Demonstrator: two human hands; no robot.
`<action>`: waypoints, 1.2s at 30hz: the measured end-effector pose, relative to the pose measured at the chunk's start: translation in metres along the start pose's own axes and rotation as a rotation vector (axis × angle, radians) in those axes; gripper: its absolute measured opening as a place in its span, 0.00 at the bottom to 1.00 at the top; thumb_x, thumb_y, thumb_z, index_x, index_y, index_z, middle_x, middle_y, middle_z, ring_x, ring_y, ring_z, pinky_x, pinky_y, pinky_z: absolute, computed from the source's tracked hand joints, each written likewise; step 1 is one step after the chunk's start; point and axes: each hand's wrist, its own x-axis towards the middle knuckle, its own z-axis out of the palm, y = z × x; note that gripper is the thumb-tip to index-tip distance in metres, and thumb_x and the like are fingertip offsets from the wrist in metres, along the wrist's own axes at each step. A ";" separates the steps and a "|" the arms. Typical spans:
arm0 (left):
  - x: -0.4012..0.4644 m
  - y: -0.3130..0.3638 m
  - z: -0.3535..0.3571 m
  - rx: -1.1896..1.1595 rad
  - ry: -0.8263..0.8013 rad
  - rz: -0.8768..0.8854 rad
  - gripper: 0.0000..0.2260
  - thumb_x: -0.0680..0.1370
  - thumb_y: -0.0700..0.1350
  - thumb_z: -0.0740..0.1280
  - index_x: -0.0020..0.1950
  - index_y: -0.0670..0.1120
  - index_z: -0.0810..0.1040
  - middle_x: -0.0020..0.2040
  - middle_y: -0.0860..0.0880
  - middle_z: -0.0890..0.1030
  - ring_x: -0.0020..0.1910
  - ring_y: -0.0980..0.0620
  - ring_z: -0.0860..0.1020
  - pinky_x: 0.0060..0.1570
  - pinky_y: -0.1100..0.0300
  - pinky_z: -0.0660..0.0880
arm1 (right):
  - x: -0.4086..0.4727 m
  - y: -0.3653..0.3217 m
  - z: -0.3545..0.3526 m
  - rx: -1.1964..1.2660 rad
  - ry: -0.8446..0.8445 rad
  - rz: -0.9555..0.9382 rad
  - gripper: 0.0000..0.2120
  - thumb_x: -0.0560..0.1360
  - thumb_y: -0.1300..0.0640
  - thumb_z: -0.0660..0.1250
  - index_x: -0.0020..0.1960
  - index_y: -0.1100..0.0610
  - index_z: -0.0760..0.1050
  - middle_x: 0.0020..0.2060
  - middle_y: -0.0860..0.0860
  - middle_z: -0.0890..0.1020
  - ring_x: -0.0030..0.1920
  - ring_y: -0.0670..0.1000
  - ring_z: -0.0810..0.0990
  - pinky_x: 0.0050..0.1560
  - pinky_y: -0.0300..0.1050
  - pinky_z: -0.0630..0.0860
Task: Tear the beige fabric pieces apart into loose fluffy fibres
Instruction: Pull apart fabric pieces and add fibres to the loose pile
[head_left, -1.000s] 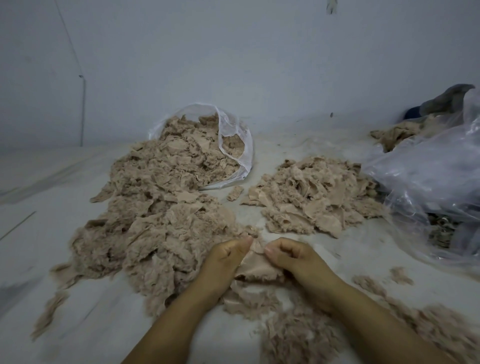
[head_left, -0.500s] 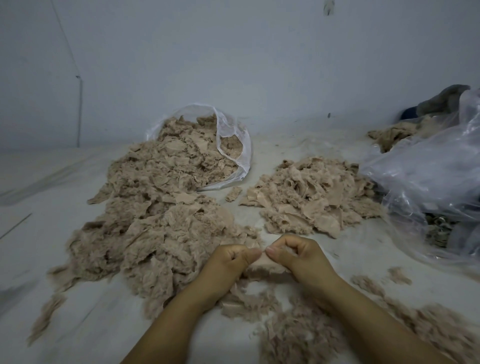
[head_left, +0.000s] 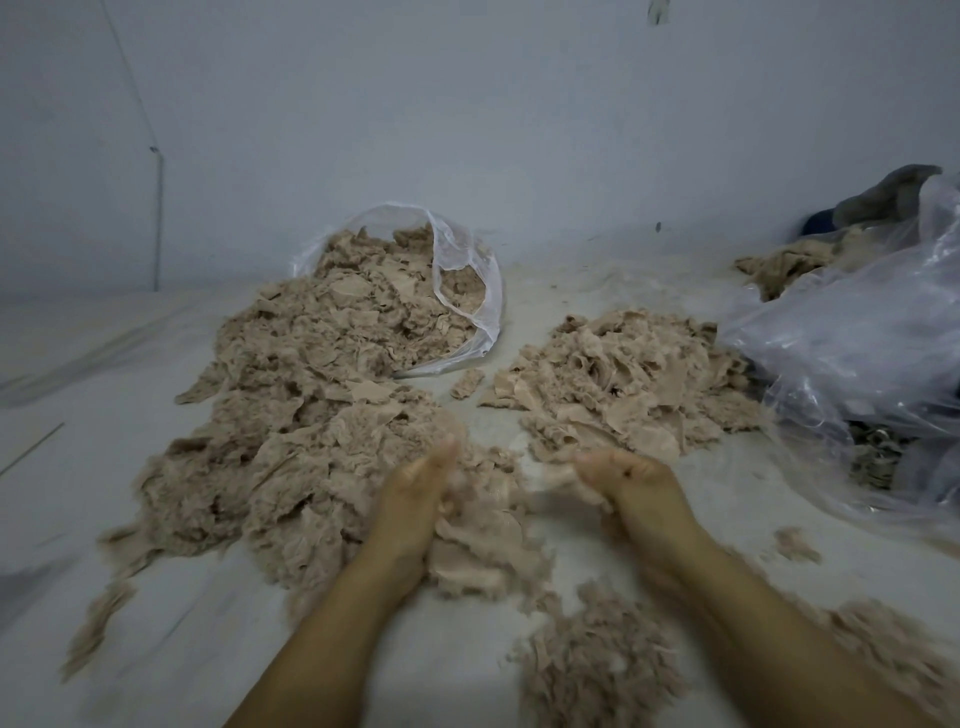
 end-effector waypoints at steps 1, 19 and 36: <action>0.003 0.001 -0.004 -0.014 0.080 0.013 0.17 0.74 0.59 0.63 0.33 0.49 0.80 0.23 0.53 0.75 0.22 0.59 0.73 0.24 0.67 0.70 | 0.003 -0.001 -0.007 0.030 0.060 0.019 0.11 0.77 0.54 0.65 0.42 0.55 0.84 0.23 0.50 0.72 0.22 0.47 0.68 0.21 0.36 0.68; 0.007 -0.014 0.012 -0.006 0.171 0.053 0.18 0.77 0.57 0.60 0.33 0.46 0.69 0.25 0.50 0.68 0.24 0.54 0.66 0.24 0.63 0.64 | -0.008 0.014 0.026 -0.442 -0.199 -0.172 0.08 0.73 0.60 0.71 0.36 0.54 0.76 0.29 0.47 0.76 0.30 0.44 0.72 0.34 0.35 0.69; -0.005 -0.006 0.011 0.019 -0.162 0.027 0.05 0.76 0.44 0.66 0.43 0.45 0.79 0.40 0.46 0.82 0.40 0.48 0.80 0.45 0.53 0.76 | -0.009 0.013 0.015 -0.211 -0.307 -0.063 0.09 0.68 0.48 0.73 0.37 0.52 0.79 0.25 0.46 0.73 0.24 0.43 0.67 0.25 0.33 0.65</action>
